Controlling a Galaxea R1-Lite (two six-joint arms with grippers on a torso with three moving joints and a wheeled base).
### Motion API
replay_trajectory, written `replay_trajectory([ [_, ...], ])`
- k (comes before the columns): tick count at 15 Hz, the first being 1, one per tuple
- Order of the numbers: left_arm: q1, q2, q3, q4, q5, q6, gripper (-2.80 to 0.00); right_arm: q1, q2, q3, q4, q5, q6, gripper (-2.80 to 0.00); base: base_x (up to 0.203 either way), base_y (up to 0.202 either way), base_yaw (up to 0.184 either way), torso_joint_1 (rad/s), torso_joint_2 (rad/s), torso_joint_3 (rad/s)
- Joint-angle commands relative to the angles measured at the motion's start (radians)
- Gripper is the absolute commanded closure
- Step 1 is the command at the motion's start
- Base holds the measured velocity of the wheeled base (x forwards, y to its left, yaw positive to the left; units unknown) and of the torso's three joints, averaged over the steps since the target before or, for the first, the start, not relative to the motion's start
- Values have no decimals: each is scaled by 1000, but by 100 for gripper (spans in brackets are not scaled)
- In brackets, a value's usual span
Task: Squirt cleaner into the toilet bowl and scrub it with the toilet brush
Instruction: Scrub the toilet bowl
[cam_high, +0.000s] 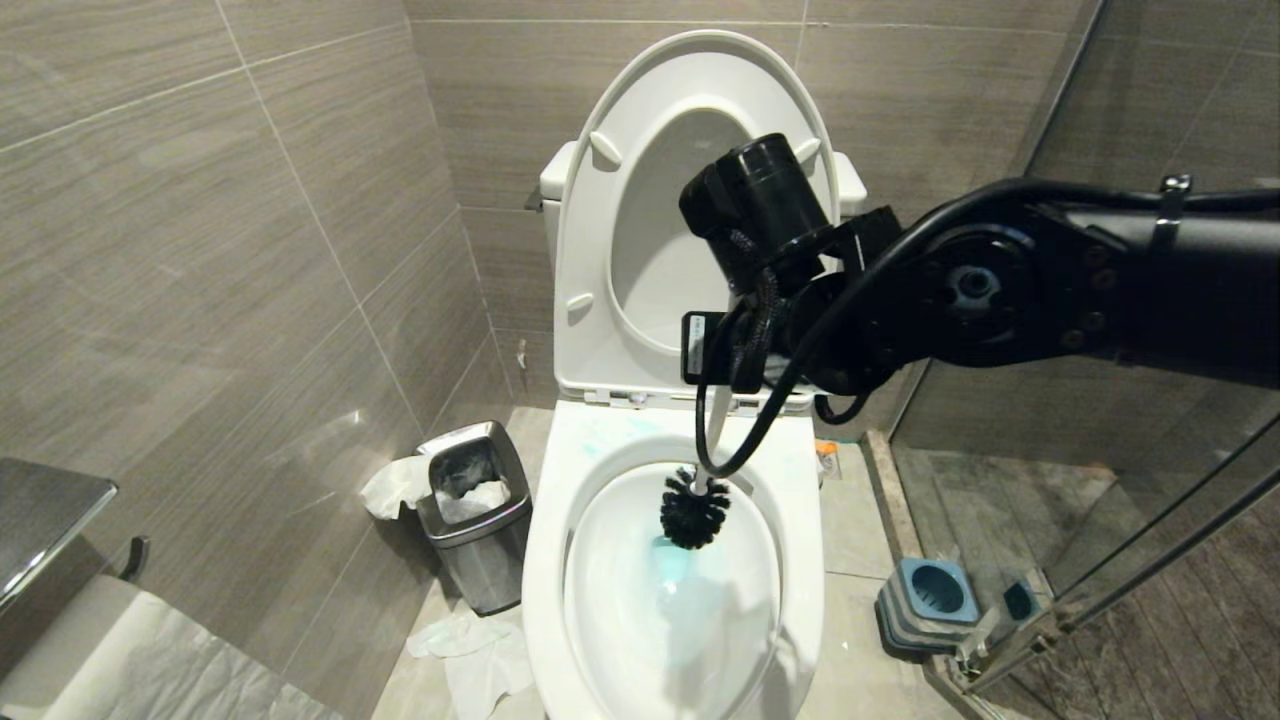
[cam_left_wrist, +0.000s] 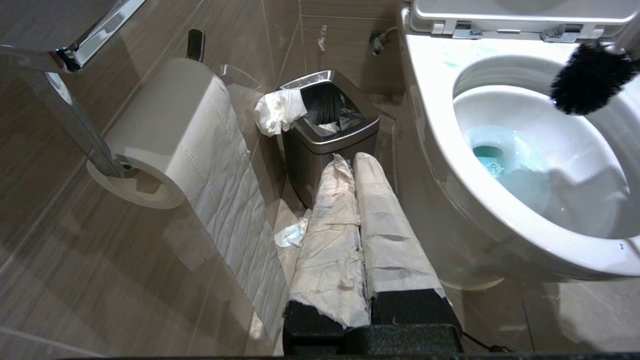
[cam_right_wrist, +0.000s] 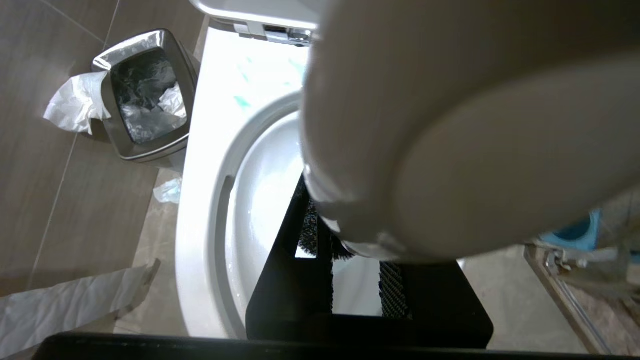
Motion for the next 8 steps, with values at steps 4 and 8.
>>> replay_trajectory([
  [4,0,0,2,-1,0,-1,0,-42,134,-2,-78,9,-56,0,0,0,0,0,0,0],
  [8,0,0,2,-1,-1,1,0,-64,198,-2,-112,9,-57,0,0,0,0,0,0,0],
])
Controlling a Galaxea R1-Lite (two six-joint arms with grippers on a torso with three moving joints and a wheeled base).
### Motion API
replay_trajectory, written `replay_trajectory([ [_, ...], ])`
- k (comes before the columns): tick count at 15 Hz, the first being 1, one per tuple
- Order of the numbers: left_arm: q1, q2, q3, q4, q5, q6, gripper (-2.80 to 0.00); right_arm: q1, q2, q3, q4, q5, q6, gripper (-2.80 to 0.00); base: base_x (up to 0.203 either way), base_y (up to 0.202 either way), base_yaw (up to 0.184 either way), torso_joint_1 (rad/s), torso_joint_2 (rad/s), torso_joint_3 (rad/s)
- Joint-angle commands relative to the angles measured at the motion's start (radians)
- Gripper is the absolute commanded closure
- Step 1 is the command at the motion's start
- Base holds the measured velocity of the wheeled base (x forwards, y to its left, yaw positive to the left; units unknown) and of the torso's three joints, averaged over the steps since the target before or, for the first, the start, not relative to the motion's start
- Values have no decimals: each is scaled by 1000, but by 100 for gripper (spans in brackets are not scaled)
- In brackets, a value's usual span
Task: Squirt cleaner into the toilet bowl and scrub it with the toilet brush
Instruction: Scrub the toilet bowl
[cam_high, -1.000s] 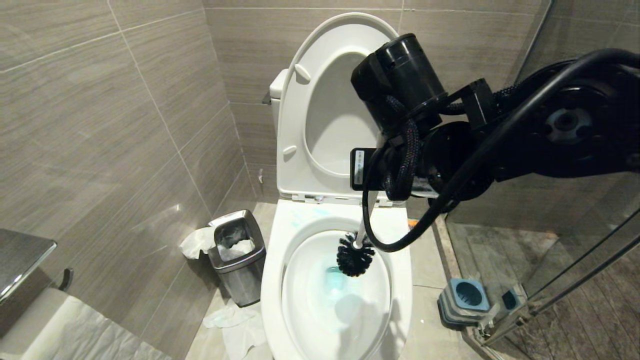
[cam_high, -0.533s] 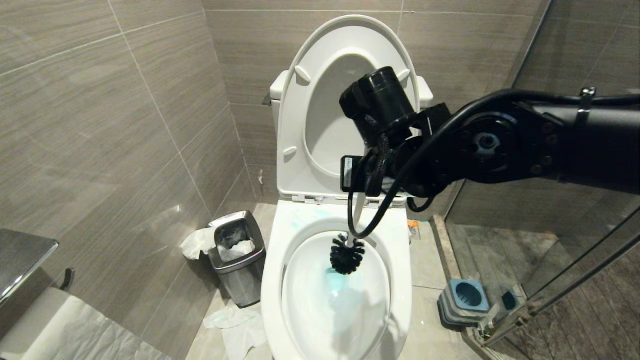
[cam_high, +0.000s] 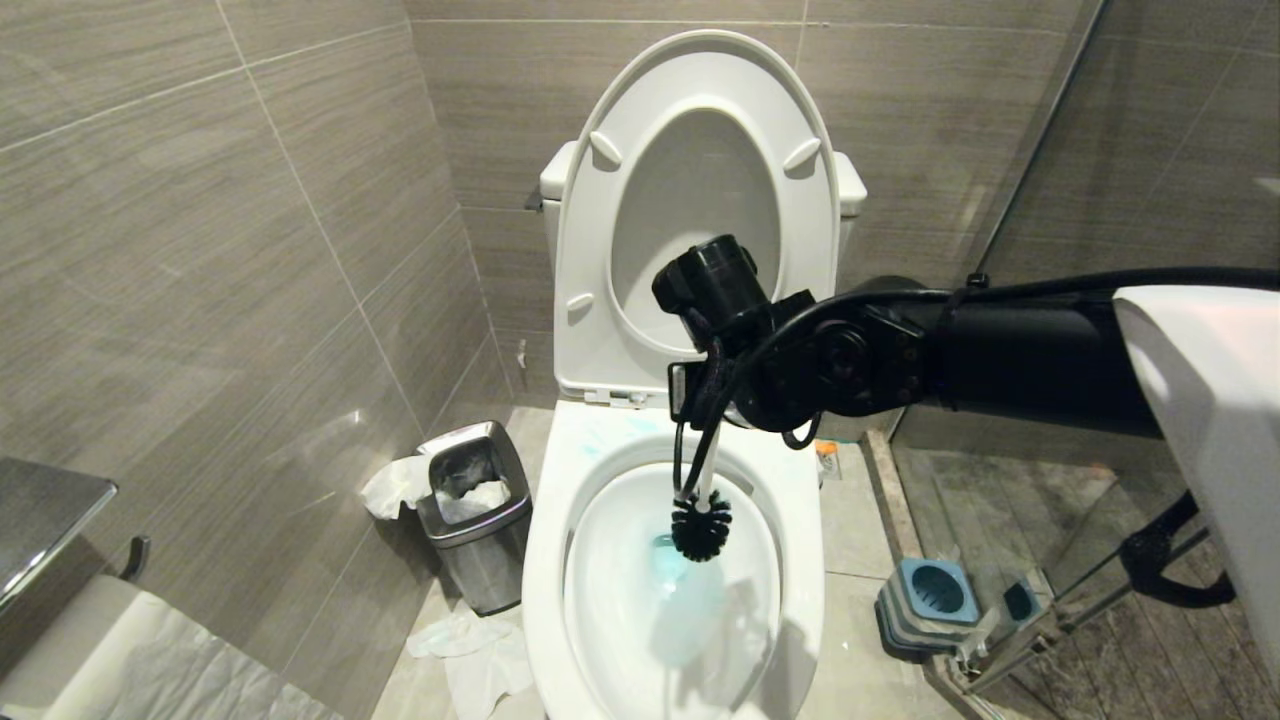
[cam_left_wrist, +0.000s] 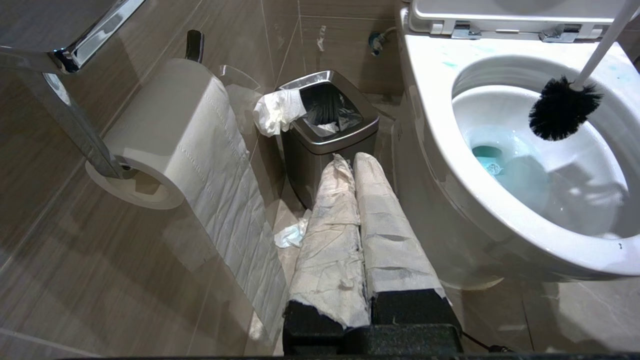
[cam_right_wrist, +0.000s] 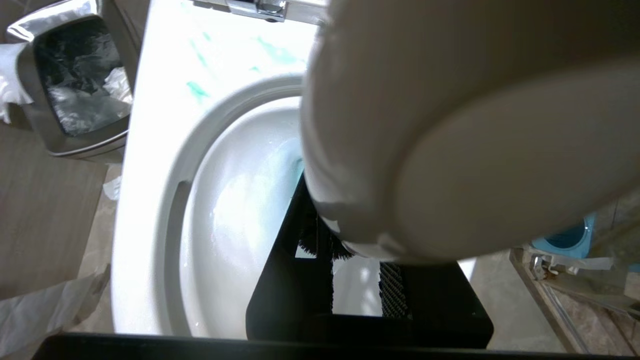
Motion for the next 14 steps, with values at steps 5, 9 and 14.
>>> replay_trajectory([
  [5,0,0,2,0,0,0,0,-24,134,0,-83,19,-4,0,0,0,0,0,0,0],
  [9,0,0,2,0,0,2,0,-24,208,-1,-110,28,-4,0,0,0,0,0,0,0],
  [14,0,0,2,1,1,-1,0,-34,287,-5,-184,40,-5,0,0,0,0,0,0,0],
])
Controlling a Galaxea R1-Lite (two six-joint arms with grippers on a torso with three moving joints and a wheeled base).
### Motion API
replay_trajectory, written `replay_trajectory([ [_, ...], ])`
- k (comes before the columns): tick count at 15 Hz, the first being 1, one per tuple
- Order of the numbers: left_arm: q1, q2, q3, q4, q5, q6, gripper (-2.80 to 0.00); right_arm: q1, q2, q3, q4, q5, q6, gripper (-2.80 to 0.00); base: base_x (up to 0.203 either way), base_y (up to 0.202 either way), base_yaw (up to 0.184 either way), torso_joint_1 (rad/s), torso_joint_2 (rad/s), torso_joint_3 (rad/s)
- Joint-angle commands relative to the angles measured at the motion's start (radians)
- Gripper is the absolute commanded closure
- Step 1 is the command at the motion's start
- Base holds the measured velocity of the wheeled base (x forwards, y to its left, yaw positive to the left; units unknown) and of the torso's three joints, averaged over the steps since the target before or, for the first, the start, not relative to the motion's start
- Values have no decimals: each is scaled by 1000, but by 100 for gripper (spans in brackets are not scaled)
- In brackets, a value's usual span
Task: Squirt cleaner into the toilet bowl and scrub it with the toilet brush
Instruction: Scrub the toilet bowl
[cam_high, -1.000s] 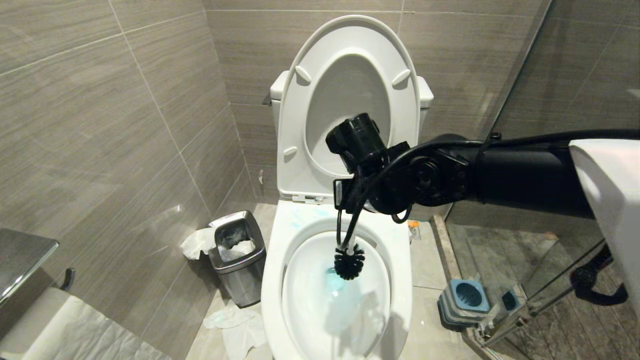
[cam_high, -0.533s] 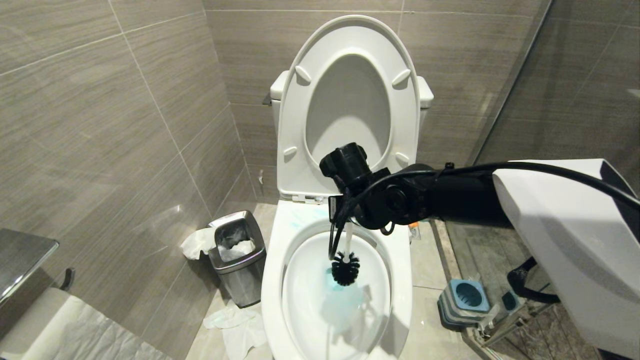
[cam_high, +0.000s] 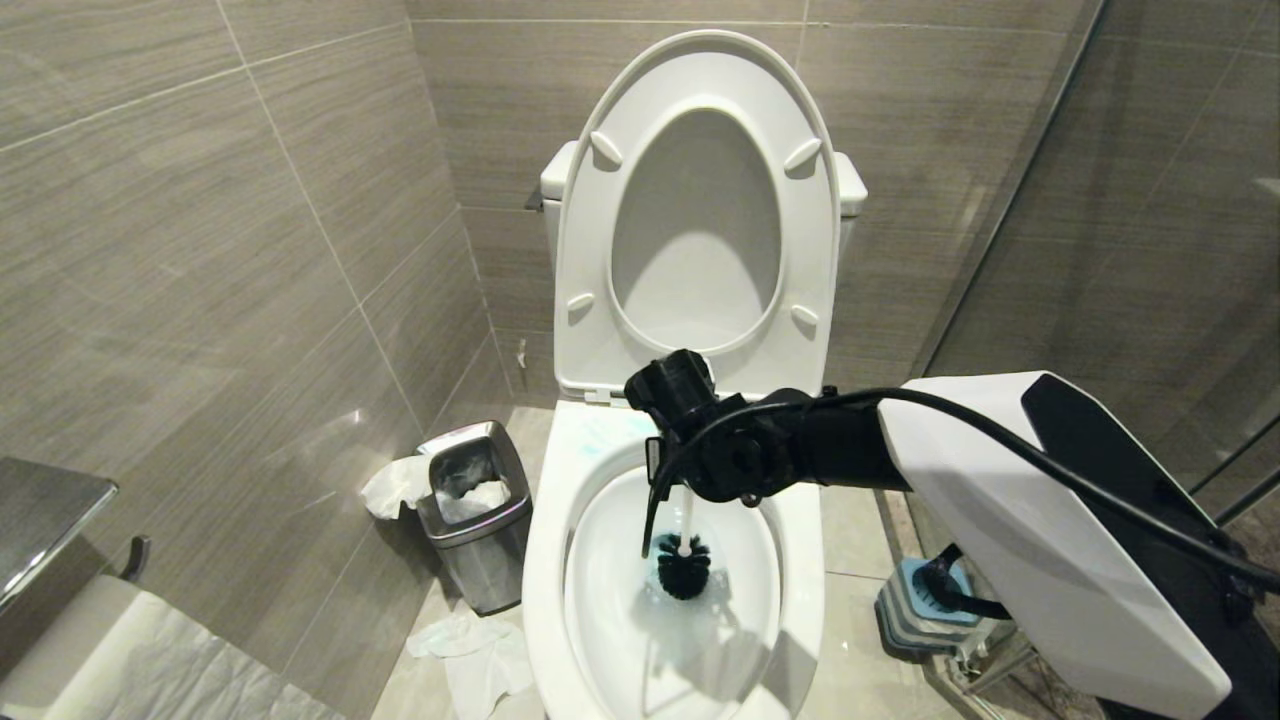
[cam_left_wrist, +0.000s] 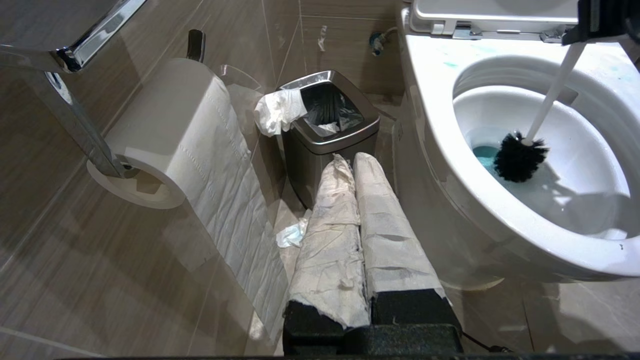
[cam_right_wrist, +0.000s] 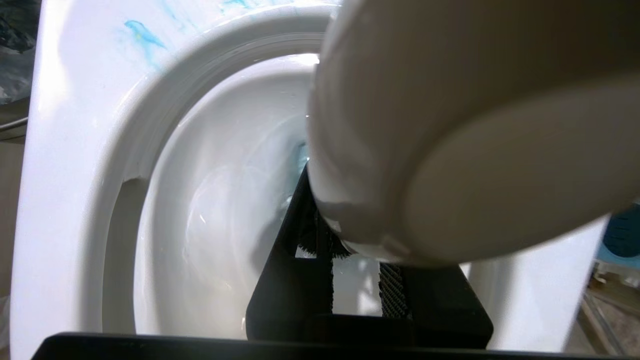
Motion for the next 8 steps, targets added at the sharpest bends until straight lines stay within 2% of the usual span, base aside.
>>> replay_trajectory([
  [1,0,0,2,1,1,0,0,-5,50,-2,-28,1,0,0,0,0,0,0,0,0],
  [5,0,0,2,3,-1,7,0,-12,62,0,-89,3,-2,0,0,0,0,0,0,0],
  [8,0,0,2,5,-1,7,0,-6,-53,22,-78,7,-2,0,0,0,0,0,0,0],
])
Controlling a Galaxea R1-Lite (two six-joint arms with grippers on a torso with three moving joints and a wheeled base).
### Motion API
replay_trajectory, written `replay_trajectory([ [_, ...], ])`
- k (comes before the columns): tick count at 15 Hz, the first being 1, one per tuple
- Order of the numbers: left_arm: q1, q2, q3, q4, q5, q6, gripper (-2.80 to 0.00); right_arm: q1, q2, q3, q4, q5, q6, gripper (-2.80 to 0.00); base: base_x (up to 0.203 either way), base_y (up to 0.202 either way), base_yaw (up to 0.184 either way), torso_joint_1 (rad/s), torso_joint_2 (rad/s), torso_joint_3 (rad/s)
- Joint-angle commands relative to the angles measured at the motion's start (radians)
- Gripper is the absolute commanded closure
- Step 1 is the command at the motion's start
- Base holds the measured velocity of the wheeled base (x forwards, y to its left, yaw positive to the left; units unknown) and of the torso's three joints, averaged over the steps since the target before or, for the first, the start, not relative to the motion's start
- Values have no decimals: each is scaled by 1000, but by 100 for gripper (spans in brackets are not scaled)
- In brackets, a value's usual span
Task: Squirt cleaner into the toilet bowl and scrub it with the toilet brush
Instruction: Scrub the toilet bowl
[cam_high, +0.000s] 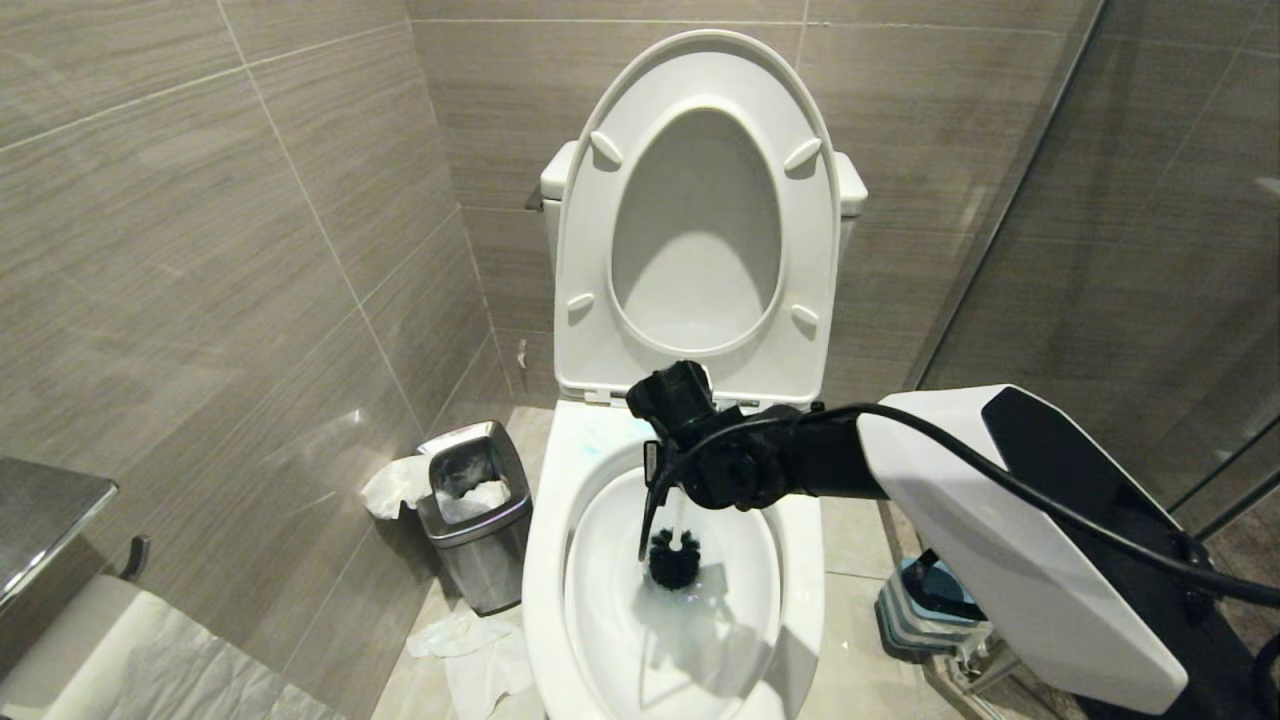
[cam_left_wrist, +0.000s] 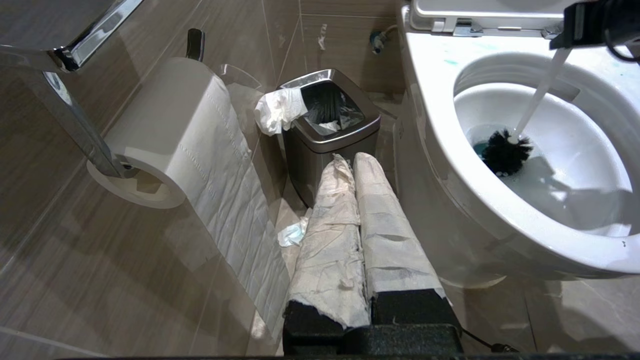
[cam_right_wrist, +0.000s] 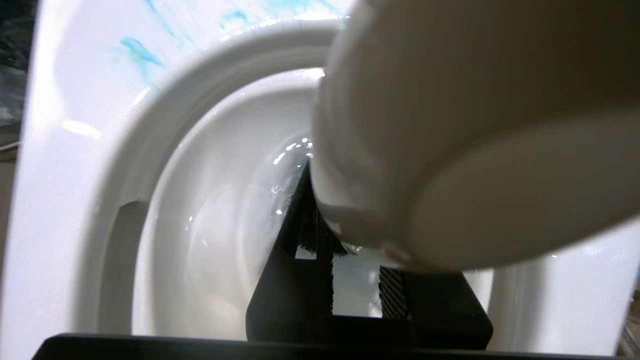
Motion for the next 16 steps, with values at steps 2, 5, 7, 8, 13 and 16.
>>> replay_trajectory([
  [2,0,0,2,0,1,0,0,27,-202,64,46,2,5,0,0,0,0,0,0,0],
  [5,0,0,2,0,1,0,0,70,-409,144,156,-1,23,0,0,0,0,0,0,0],
  [7,0,0,2,2,1,0,0,82,-484,161,259,-10,27,0,0,0,0,0,0,0],
  [8,0,0,2,2,1,0,0,82,-485,171,268,-11,29,0,0,0,0,0,0,0],
  [13,0,0,2,-1,1,-6,0,71,-366,156,206,-28,16,0,0,0,0,0,0,0],
  [16,0,0,2,-1,1,-6,0,52,-263,129,139,-48,-20,0,0,0,0,0,0,0],
])
